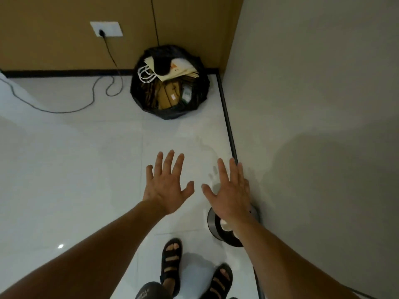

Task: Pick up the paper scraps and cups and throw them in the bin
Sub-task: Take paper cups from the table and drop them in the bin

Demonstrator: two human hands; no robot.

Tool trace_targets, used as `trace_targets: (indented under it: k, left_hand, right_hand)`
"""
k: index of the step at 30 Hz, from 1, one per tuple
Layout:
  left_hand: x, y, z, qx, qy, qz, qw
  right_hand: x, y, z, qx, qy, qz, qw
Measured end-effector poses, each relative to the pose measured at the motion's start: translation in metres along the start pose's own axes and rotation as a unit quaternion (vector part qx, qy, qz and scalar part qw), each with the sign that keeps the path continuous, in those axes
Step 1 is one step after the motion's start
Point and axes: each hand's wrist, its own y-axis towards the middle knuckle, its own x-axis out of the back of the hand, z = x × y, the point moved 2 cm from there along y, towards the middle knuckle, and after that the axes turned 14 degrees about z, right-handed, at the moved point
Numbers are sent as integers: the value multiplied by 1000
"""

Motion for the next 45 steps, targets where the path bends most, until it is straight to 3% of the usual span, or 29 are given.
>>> trace_targets:
  k: [8,22,30,36,45]
  left_hand:
    - [93,-121,16,96,-68,-78,990]
    - [96,-347,37,313,-188,-192,911]
    - [49,-533,95,435,-212,-253,838]
    - [-31,-721,127,537,-236,-279,760]
    - [-145,-957,137,668,-270,-283,633]
  right_hand:
    - [92,-72,79,114,-79,3,990]
    - [111,-206,190,327,-203,7,923]
    - [46,-348,306,456,-232,16,859]
    - [-47,-496,373,533,-241,84,807]
    - [-195,-687,448,644,-273,147,699]
